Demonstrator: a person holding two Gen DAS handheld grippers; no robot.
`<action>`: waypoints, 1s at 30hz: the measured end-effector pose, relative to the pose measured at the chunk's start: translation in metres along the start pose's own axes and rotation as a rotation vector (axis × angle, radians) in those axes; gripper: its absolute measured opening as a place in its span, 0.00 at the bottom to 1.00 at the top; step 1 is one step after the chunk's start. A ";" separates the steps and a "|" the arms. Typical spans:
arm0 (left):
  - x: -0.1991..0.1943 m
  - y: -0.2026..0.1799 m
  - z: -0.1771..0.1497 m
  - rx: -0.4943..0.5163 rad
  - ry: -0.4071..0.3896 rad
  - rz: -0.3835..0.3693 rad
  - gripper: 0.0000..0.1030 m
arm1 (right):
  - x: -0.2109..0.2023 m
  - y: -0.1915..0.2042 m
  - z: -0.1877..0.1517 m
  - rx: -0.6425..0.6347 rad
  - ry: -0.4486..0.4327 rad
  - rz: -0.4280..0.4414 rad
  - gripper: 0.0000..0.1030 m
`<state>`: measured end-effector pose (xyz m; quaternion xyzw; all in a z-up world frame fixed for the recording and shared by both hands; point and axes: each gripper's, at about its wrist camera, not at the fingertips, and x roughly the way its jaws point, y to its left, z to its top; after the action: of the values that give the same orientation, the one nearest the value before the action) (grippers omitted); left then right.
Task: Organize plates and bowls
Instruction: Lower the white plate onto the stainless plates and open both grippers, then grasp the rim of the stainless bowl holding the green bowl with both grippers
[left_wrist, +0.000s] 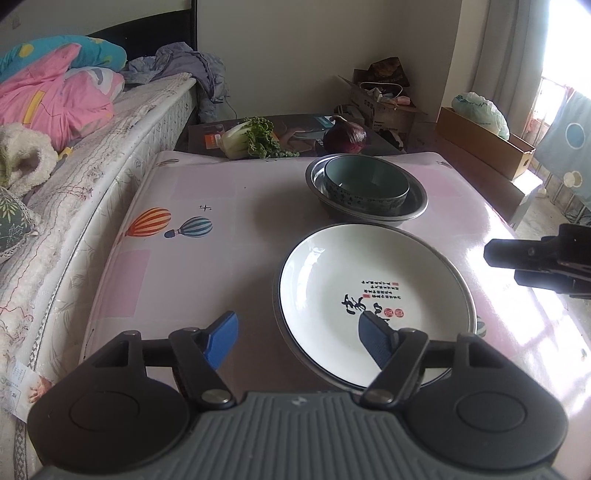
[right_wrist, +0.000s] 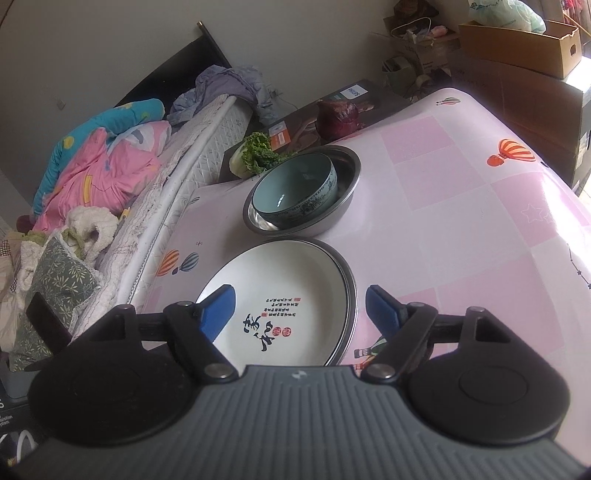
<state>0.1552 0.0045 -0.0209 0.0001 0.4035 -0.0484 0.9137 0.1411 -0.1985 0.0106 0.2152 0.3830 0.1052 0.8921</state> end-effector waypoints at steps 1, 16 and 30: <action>-0.001 0.000 0.000 0.001 0.001 0.003 0.72 | -0.002 -0.001 -0.002 0.001 0.000 0.003 0.76; -0.007 -0.003 -0.001 0.011 0.000 0.027 0.76 | -0.017 -0.006 -0.012 0.004 -0.004 0.014 0.76; 0.053 0.025 0.089 -0.060 -0.062 -0.085 0.70 | 0.047 -0.047 0.071 0.026 0.019 -0.009 0.73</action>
<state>0.2585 0.0211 -0.0009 -0.0459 0.3758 -0.0749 0.9225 0.2255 -0.2451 0.0024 0.2239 0.3938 0.0983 0.8861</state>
